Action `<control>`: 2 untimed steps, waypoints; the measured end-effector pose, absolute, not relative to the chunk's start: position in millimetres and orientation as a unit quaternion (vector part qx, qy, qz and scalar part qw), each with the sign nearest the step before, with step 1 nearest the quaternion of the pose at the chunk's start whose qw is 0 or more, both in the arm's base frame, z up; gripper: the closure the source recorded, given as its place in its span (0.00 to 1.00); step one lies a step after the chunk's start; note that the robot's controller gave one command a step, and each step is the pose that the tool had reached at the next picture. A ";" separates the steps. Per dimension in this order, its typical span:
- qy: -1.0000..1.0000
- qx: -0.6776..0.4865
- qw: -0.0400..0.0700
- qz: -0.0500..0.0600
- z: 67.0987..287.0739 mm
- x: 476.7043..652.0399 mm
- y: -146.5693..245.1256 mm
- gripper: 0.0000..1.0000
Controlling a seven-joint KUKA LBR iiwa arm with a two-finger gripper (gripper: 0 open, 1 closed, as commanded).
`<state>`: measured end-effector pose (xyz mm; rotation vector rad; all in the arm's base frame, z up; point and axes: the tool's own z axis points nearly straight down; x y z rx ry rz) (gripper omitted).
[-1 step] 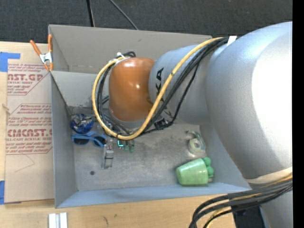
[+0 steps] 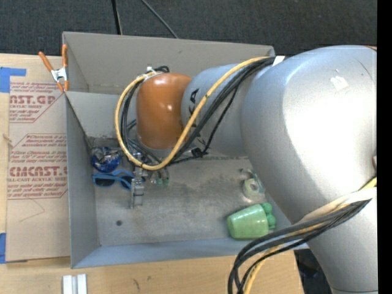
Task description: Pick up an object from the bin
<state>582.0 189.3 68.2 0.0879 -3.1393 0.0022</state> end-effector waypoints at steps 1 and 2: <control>-1.000 0.028 -0.001 -0.001 71.7 582.3 190.8 1.00; -0.996 0.094 -0.006 -0.001 300.2 561.2 193.4 1.00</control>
Offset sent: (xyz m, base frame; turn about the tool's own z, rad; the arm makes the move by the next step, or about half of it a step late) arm 0.0000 0.0000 0.0000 0.0000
